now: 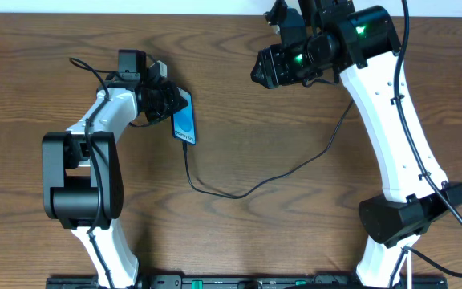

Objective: Plug charger to phone and switch on socket
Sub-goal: 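Lower the phone with the left gripper and lay it flat on the table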

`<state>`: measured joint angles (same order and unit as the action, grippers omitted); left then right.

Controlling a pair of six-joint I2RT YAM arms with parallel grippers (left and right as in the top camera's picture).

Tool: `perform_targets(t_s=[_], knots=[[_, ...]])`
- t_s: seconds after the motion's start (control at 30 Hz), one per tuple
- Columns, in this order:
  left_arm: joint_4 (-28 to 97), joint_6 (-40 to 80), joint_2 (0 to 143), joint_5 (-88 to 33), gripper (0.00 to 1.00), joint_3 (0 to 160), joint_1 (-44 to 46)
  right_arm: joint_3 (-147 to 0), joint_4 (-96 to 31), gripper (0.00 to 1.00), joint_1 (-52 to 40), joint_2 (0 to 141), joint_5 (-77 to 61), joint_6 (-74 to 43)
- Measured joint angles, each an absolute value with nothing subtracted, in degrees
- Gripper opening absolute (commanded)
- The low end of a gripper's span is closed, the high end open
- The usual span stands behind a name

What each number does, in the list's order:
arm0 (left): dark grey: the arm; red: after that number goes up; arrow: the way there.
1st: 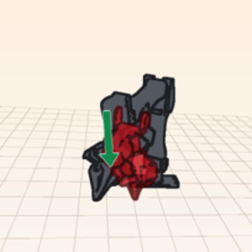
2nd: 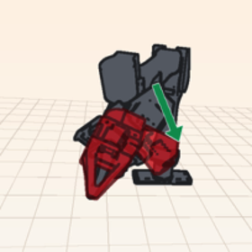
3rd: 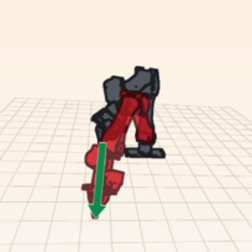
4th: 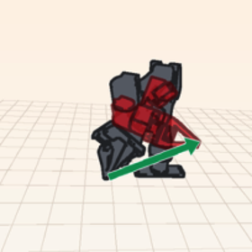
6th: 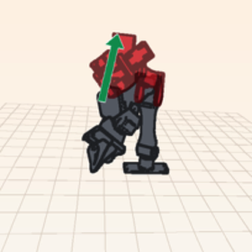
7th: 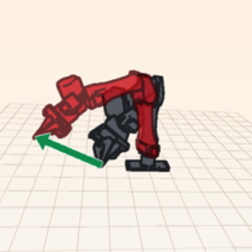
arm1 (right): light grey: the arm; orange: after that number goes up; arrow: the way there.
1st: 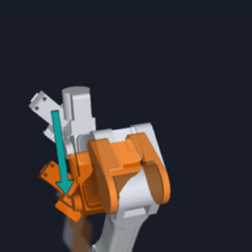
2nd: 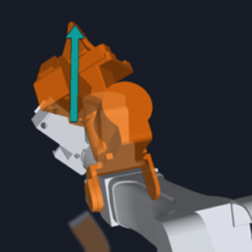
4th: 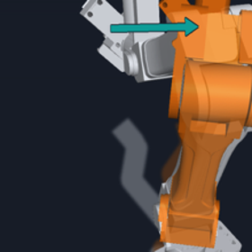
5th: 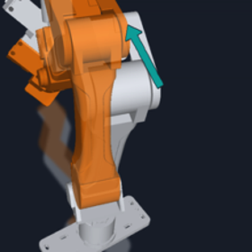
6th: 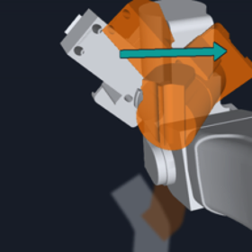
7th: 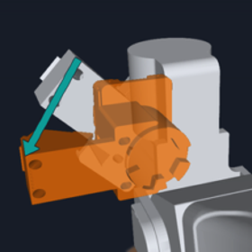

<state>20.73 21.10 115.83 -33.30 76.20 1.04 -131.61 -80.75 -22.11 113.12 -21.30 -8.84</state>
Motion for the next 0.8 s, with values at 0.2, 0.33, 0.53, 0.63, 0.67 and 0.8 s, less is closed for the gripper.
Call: perform_targets(t_s=[0.2,0.33,0.53,0.63,0.67,0.8], knots=[[20.64,21.21,115.83,-31.07,0.07,76.20,2.17,-131.61,-80.77,0.53,-22.11,113.12,-21.12,-8.84],[20.62,21.21,115.83,-30.24,0.07,76.20,3.09,-131.61,-80.77,0.53,-22.20,113.12,-21.06,-8.84],[20.67,21.21,115.83,-29.50,0.07,76.20,3.49,-131.61,-80.82,0.53,-22.26,113.12,-21.02,-8.82],[20.60,21.21,115.83,-29.28,0.08,76.18,3.49,-131.61,-80.97,0.53,-22.26,113.12,-20.99,-8.71],[20.51,21.21,115.83,-29.19,0.07,76.05,3.51,-131.61,-80.99,0.53,-22.26,113.12,-20.99,-8.69],[20.18,21.21,115.83,-29.19,0.08,74.37,3.51,-131.61,-80.99,0.54,-22.28,113.12,-20.99,-8.69]])
